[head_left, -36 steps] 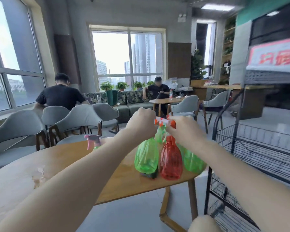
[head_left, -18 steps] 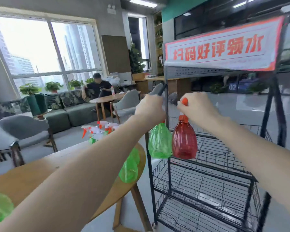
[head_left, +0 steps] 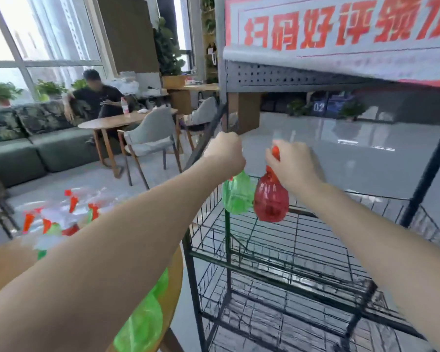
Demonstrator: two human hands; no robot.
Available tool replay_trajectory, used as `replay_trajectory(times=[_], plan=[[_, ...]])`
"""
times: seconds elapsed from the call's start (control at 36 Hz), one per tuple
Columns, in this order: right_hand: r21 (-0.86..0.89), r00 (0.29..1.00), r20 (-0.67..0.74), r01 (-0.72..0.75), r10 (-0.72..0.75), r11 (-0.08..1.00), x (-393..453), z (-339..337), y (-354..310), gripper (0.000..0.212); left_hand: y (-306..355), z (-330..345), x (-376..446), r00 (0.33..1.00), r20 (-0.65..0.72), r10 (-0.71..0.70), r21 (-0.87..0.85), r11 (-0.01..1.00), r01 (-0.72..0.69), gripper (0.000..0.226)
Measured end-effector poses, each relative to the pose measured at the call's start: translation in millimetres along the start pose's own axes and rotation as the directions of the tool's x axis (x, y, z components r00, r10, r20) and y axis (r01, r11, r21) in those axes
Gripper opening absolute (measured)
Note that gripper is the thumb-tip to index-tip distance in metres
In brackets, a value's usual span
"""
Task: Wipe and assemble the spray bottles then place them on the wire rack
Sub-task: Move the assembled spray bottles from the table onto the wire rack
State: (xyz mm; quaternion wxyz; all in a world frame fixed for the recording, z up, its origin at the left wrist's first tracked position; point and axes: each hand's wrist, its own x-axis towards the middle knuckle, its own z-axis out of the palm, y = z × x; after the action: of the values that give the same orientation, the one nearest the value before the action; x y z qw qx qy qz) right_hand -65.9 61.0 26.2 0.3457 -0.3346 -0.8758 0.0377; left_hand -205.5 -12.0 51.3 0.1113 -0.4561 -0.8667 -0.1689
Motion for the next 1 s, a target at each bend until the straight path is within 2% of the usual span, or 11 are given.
replay_trajectory(times=[0.11,0.19,0.36,0.42,0.47,0.56,0.64,0.78,0.86,1.0], plan=[[-0.003,1.0,0.014,0.001,-0.001,1.0,9,40,12,0.03,-15,28,28,0.995,0.103,0.001,0.046,0.999,-0.006,0.03],[0.017,1.0,0.003,-0.014,0.014,1.0,11,64,23,0.03,-20,42,42,0.988,0.152,0.003,0.065,0.998,-0.013,0.013],[0.028,0.994,-0.097,0.046,-0.044,0.999,13,95,38,0.024,-19,56,60,0.976,0.212,0.037,0.098,0.993,-0.059,0.006],[0.027,0.99,-0.136,0.054,-0.05,0.998,15,102,42,0.023,-17,59,63,0.974,0.218,0.053,0.128,0.988,-0.082,0.013],[0.045,0.987,-0.154,0.053,-0.046,0.998,15,106,45,0.024,-14,60,64,0.97,0.233,0.072,0.145,0.983,-0.108,0.019],[0.052,0.986,-0.159,0.069,-0.06,0.996,14,109,45,0.028,-12,59,64,0.965,0.253,0.064,0.154,0.982,-0.105,0.012],[0.049,0.993,-0.113,0.053,-0.047,0.997,13,108,43,0.037,-15,59,65,0.957,0.287,0.051,0.133,0.987,-0.092,0.024],[0.016,0.999,-0.025,0.02,-0.02,1.0,8,104,43,0.046,-17,51,59,0.952,0.299,0.066,0.121,0.987,-0.106,0.009],[0.0,0.998,0.051,-0.04,0.04,0.999,7,98,41,0.055,-20,52,58,0.954,0.298,0.043,0.073,0.995,-0.067,0.004],[-0.007,0.973,0.173,-0.154,0.153,0.988,4,82,30,0.08,-27,47,52,0.958,0.286,0.013,-0.048,0.999,0.001,0.046]])
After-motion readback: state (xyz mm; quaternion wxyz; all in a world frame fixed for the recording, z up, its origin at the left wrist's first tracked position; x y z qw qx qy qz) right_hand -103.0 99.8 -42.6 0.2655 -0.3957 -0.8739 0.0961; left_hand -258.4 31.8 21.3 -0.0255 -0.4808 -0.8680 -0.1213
